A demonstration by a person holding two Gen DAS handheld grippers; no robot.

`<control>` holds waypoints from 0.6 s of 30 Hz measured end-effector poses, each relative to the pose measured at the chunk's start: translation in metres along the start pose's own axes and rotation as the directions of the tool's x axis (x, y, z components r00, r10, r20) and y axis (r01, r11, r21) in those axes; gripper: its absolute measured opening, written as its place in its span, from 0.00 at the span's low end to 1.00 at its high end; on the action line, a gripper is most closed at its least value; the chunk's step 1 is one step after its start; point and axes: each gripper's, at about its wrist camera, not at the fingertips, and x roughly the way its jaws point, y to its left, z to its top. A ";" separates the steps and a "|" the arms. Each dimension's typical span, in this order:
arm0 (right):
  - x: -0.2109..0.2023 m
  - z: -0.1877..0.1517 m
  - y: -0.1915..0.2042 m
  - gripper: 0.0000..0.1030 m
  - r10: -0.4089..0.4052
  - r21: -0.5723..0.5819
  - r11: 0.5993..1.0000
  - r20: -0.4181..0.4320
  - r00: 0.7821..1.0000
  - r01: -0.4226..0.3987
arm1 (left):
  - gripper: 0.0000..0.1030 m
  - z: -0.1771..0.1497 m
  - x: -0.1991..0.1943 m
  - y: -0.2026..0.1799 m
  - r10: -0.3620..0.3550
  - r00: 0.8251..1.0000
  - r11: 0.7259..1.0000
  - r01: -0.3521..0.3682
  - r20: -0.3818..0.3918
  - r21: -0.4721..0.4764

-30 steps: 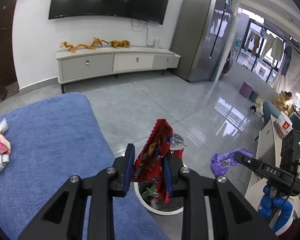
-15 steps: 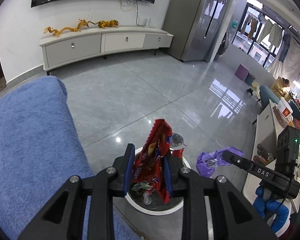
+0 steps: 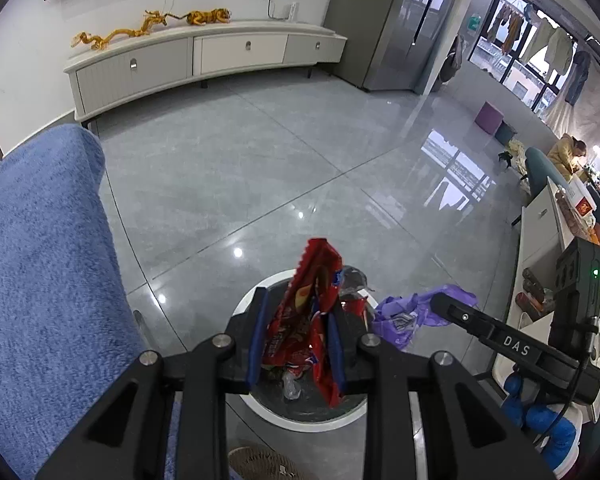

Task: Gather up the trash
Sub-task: 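Open both tools over the bin to drop the red and purple wrappers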

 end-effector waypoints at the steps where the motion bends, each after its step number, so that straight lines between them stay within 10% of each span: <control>1: 0.001 0.000 0.000 0.11 -0.002 0.002 1.000 -0.003 1.000 0.002 | 0.25 0.000 0.003 0.001 0.001 1.000 1.000 -0.001 -0.007 -0.001; 18: 0.038 0.000 -0.001 0.13 -0.058 -0.017 0.998 -0.066 0.996 0.057 | 0.26 0.006 0.038 -0.004 0.013 0.995 1.000 -0.014 -0.098 -0.006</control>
